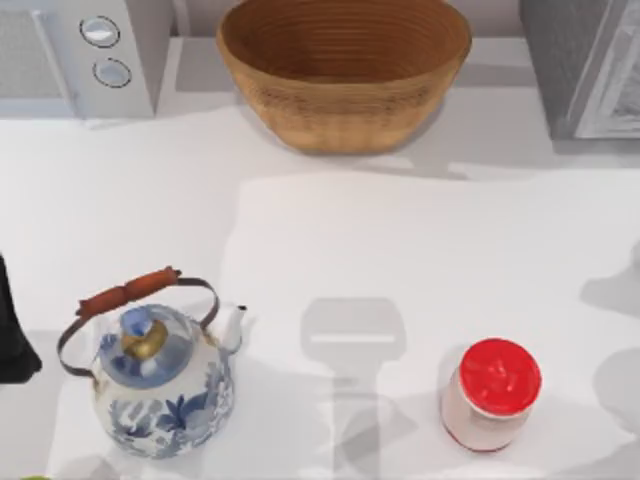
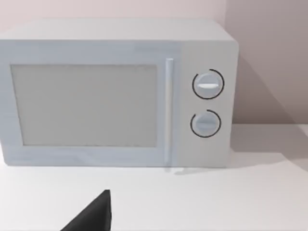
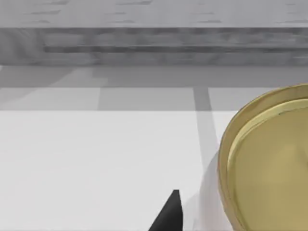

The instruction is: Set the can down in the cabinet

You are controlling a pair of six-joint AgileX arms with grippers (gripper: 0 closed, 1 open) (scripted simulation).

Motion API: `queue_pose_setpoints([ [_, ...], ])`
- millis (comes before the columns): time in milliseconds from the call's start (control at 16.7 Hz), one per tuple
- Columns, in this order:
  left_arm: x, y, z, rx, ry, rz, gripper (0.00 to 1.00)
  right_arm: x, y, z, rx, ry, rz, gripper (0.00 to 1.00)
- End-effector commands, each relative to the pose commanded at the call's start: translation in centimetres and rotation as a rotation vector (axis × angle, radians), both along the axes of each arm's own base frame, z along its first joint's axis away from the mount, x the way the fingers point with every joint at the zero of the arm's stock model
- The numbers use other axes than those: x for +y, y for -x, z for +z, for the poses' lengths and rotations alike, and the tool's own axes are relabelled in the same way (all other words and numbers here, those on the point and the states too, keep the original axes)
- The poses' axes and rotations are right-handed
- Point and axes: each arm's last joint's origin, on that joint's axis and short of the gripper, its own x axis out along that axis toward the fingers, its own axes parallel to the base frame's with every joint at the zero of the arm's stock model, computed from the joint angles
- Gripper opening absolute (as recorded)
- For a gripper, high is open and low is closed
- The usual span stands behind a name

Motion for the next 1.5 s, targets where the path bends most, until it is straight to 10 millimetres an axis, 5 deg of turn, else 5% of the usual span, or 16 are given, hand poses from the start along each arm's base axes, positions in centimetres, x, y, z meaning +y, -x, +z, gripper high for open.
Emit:
queue_pose_setpoints([
  [420, 0.0, 0.0, 0.0, 0.0, 0.0, 0.0, 1.0, -0.4, -0.1, 3.8, 0.101, -0.071, -0.017, 0.0],
  [1020, 0.0, 0.0, 0.0, 0.0, 0.0, 0.0, 1.0, 0.3, 0.3, 13.8, -0.016, -0.008, -0.009, 0.0],
  [1500, 0.0, 0.0, 0.0, 0.0, 0.0, 0.0, 1.0, 0.6, 0.9, 14.2, -0.023, -0.003, -0.01, 0.0],
])
